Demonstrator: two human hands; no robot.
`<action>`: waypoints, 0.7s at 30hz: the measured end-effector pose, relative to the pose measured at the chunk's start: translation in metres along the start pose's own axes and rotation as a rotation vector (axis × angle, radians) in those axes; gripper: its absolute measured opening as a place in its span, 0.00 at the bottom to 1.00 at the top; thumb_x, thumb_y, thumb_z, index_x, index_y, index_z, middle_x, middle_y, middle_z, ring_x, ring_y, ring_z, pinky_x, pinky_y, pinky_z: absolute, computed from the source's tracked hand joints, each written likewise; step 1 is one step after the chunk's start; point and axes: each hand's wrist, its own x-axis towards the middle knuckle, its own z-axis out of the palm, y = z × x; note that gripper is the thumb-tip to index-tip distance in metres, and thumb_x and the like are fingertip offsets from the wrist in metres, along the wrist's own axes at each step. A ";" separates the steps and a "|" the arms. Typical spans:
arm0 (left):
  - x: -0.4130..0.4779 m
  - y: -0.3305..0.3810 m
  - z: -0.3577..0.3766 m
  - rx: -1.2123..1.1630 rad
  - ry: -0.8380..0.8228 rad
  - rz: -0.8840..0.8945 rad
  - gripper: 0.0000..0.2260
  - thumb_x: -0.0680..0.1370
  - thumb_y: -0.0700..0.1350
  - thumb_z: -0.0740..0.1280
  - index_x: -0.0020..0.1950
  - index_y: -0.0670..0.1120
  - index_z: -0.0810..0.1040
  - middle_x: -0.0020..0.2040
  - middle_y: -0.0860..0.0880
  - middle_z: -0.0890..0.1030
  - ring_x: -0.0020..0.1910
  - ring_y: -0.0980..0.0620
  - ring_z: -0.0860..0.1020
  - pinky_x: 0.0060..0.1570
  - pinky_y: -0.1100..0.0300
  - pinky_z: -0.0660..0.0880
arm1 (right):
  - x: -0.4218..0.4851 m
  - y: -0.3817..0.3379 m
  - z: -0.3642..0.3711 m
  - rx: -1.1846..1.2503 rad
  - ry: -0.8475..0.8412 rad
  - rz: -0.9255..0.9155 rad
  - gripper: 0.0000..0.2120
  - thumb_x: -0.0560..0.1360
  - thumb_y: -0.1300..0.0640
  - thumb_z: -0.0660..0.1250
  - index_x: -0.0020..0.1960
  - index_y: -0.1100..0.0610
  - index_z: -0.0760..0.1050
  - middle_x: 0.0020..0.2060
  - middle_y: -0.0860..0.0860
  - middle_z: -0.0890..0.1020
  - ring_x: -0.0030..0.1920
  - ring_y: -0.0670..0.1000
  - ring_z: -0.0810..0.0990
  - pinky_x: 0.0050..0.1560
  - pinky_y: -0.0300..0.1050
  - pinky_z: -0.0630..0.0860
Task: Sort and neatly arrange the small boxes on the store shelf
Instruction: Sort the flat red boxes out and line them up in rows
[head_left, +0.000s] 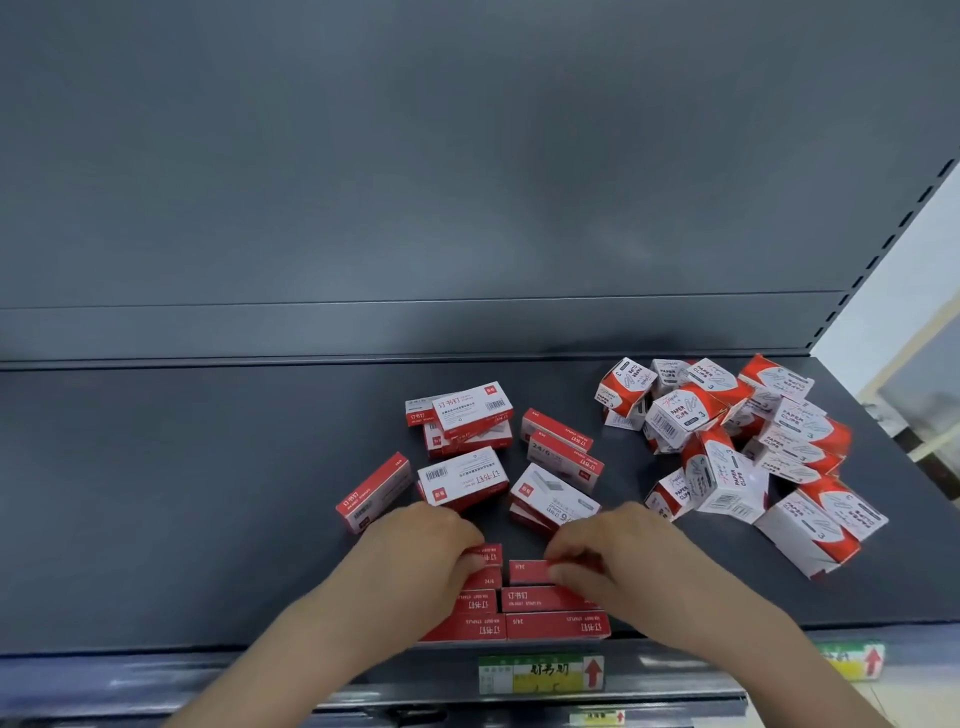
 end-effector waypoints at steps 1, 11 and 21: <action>0.001 0.000 -0.002 -0.012 0.015 0.003 0.15 0.80 0.56 0.55 0.61 0.54 0.75 0.59 0.56 0.78 0.57 0.58 0.75 0.60 0.61 0.71 | 0.001 -0.001 -0.002 -0.001 0.023 0.009 0.13 0.76 0.43 0.60 0.54 0.47 0.78 0.49 0.43 0.83 0.45 0.41 0.77 0.47 0.36 0.74; 0.042 -0.010 -0.022 0.084 0.198 -0.185 0.19 0.76 0.57 0.63 0.63 0.49 0.74 0.61 0.51 0.77 0.57 0.51 0.76 0.56 0.57 0.75 | 0.037 -0.009 -0.011 -0.301 0.041 0.187 0.22 0.75 0.40 0.59 0.61 0.55 0.70 0.57 0.53 0.78 0.57 0.54 0.76 0.51 0.45 0.72; 0.041 -0.004 -0.018 0.012 0.198 -0.170 0.19 0.76 0.50 0.67 0.67 0.52 0.71 0.62 0.52 0.76 0.60 0.51 0.74 0.60 0.56 0.73 | 0.036 -0.001 -0.003 -0.111 0.227 0.207 0.20 0.74 0.46 0.66 0.63 0.51 0.71 0.61 0.49 0.74 0.58 0.51 0.75 0.55 0.44 0.73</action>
